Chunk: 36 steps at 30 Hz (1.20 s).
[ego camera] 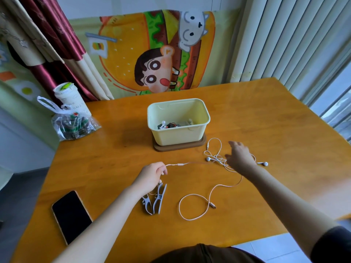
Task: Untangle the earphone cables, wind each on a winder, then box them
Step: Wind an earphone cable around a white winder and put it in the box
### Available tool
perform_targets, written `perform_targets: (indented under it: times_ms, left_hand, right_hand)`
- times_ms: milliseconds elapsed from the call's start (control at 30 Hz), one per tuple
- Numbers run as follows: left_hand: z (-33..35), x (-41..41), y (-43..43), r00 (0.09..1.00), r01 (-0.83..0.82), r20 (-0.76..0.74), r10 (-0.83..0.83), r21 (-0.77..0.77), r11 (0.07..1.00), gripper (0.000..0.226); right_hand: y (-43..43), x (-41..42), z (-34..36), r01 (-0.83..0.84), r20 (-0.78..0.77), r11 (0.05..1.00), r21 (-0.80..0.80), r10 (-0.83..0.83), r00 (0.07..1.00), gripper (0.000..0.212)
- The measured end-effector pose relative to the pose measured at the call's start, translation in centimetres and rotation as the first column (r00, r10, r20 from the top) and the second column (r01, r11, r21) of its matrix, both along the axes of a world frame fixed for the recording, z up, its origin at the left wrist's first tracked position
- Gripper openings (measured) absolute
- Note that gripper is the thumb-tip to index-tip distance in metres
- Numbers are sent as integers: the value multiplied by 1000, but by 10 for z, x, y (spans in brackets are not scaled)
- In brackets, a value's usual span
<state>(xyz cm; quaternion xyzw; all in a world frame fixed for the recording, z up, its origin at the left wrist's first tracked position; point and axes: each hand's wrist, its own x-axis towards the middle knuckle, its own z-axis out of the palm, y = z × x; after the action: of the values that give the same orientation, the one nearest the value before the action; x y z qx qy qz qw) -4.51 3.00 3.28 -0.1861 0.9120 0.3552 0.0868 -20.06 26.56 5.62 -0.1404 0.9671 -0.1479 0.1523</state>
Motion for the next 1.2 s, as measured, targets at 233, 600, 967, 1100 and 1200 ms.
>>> perform_targets:
  times_ms: [233, 600, 967, 1100, 1200]
  left_hand:
    - [24, -21, 33, 977, 125, -180, -111, 71, 990, 26]
    - [3, -4, 7, 999, 40, 18, -41, 85, 996, 30]
    - [-15, 7, -13, 984, 3, 180, -5, 13, 1000, 32]
    - [-6, -1, 4, 992, 78, 98, -78, 6, 997, 32]
    - [5, -11, 18, 990, 142, 20, -142, 19, 990, 29]
  right_hand:
    - [-61, 68, 16, -460, 2, 797, -391, 500, 866, 30]
    - [-19, 20, -9, -61, -34, 925, -375, 52, 998, 22]
    - [9, -10, 1, 150, -202, 977, -152, -179, 963, 23]
    - [-6, 2, 1, -99, -145, 977, 188, 127, 981, 40]
    - [-31, 39, 1, -423, 1, 906, 0, 423, 906, 66]
